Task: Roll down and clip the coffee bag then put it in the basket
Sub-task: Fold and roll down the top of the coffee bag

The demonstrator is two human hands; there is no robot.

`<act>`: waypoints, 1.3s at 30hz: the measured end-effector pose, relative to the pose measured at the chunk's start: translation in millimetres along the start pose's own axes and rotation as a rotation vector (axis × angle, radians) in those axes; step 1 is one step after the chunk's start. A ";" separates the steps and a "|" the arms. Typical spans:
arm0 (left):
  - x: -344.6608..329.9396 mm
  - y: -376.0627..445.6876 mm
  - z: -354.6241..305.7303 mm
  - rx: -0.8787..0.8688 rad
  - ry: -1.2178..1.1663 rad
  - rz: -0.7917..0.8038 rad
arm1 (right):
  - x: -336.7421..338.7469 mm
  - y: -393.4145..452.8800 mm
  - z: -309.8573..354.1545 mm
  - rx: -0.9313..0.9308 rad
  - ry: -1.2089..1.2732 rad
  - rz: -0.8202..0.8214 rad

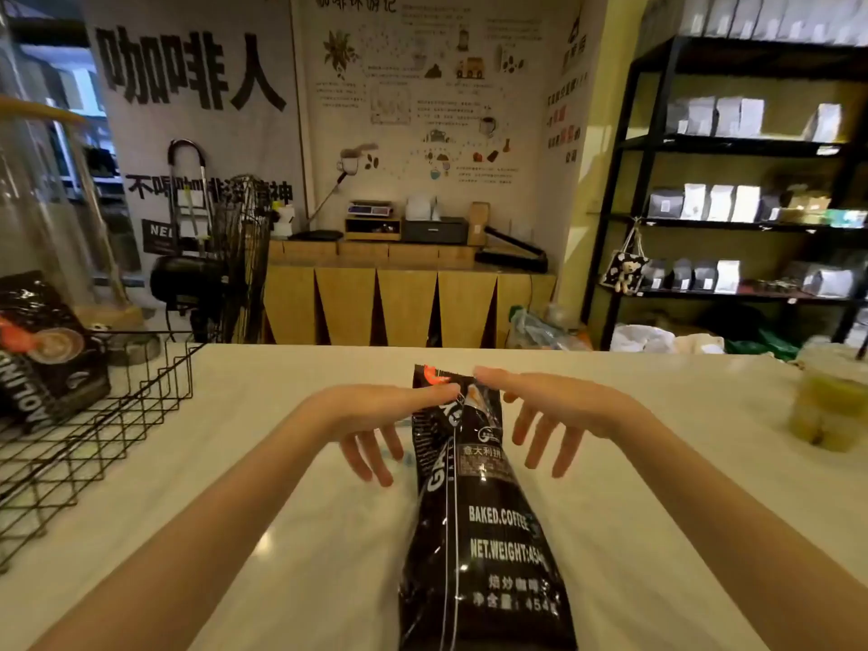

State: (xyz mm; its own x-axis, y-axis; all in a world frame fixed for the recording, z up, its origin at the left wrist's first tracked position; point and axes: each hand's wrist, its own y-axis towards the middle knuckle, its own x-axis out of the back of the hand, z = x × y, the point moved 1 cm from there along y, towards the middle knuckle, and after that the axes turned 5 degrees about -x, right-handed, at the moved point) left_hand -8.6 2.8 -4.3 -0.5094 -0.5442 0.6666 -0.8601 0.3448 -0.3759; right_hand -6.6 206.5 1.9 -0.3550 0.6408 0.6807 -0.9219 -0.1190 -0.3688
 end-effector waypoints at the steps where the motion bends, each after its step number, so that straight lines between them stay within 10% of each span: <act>1: -3.6 -1.9 2.3 0.026 -0.022 0.016 | -3.6 -0.8 -1.8 -0.033 -0.011 0.026; 16: -36.9 -3.3 11.6 -0.061 -0.195 0.012 | -28.7 5.9 -18.8 0.052 0.184 0.056; 27: -19.9 -1.5 -6.1 -0.442 -0.505 -0.452 | 5.4 -16.5 13.4 0.389 0.278 -0.359; 33: -28.2 4.8 -4.1 -0.484 -0.543 -0.542 | 11.6 -21.4 18.9 0.389 0.268 -0.305; 39: -32.3 10.7 -11.4 -0.459 -0.470 -0.583 | 22.0 -44.9 60.9 0.759 -0.005 -0.908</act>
State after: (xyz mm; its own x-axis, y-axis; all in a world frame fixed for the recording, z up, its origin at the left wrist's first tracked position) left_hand -1.1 32.8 -22.6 -0.0370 -0.9535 0.2991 -0.9431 0.1324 0.3052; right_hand 17.6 179.8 72.1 0.4786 0.7200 0.5025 -0.6923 -0.0426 0.7204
